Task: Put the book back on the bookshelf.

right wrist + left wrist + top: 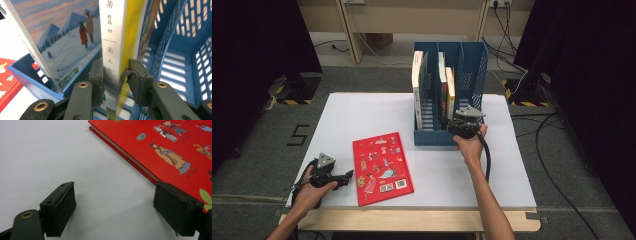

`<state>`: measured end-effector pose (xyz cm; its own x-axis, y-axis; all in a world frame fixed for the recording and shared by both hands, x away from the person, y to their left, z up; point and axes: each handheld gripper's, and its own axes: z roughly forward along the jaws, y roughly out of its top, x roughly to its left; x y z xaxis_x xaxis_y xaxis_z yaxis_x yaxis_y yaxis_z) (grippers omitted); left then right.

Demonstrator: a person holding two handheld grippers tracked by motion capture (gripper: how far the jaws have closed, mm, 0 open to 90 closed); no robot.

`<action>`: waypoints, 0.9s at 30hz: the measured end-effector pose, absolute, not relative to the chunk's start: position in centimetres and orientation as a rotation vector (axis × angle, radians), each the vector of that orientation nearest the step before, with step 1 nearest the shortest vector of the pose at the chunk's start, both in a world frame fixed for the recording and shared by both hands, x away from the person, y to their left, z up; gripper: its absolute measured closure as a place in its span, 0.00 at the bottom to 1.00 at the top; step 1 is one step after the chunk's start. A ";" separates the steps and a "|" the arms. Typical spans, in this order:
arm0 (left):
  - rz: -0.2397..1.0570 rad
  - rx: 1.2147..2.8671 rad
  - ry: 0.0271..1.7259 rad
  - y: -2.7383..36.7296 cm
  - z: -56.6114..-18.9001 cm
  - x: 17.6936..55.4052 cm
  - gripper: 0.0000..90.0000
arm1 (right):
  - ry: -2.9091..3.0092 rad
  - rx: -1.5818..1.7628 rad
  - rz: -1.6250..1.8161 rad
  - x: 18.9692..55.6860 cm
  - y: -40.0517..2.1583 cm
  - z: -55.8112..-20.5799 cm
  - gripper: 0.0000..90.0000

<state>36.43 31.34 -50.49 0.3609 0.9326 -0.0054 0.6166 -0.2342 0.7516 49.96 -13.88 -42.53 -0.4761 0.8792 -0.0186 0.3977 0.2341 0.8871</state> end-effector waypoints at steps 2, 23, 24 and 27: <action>0.602 1.953 1.342 31.3 -50.5 36.4 0.19 | 1.979 1.151 1.178 50.0 -13.7 -42.3 0.75; 0.601 1.953 1.341 31.4 -50.5 36.4 0.19 | 1.927 1.152 1.182 51.3 -12.7 -41.1 0.66; 0.601 1.953 1.341 31.3 -50.5 36.4 0.19 | 1.915 1.158 1.194 51.4 -12.7 -41.0 0.66; 0.601 1.954 1.341 31.4 -50.5 36.4 0.19 | 1.890 1.171 1.207 51.5 -12.5 -40.4 0.65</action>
